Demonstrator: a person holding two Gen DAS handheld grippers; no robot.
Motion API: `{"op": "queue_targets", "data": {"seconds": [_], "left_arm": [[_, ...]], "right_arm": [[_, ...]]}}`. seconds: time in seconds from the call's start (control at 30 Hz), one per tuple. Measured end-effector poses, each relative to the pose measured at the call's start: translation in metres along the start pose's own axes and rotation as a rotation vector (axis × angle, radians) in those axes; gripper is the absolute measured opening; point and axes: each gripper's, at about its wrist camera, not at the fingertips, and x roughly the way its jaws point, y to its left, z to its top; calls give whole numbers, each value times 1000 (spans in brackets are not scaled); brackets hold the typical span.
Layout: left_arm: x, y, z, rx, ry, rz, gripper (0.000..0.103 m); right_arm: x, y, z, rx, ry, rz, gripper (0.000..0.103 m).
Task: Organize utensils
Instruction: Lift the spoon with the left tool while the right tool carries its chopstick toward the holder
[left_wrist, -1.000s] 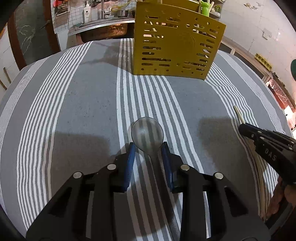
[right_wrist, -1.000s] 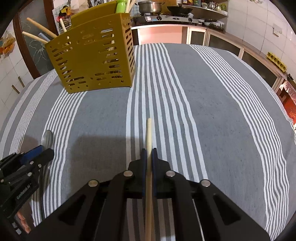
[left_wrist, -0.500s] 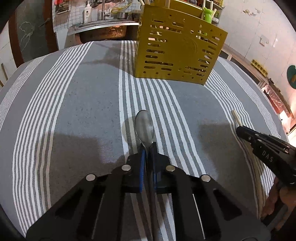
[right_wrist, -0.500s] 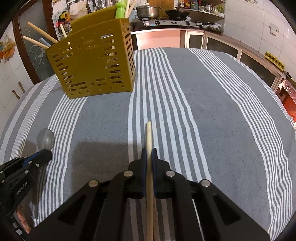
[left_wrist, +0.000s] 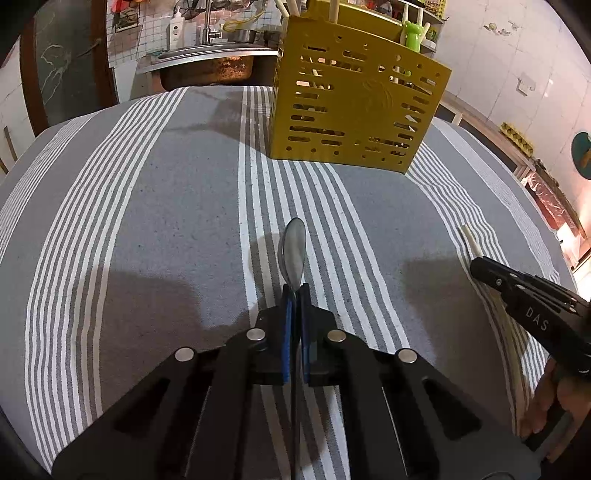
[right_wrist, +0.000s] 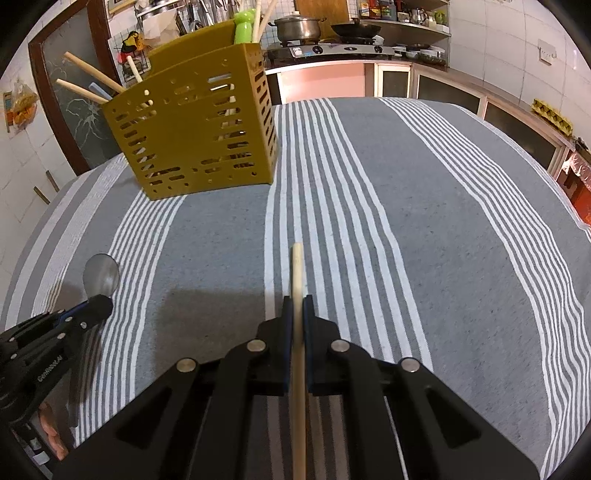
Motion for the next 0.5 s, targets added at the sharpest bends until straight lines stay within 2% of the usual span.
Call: {"op": "queue_targets", "data": {"seconds": [0.27,0.5], "left_arm": [[-12,8,4,-31,-31,-23,2],[-36,14,8,-45,-109,-47,2]], "right_arm": [[-10,-1,-1,18,-25,37,6],[-29,-8,3,41,-82,68,6]]}}
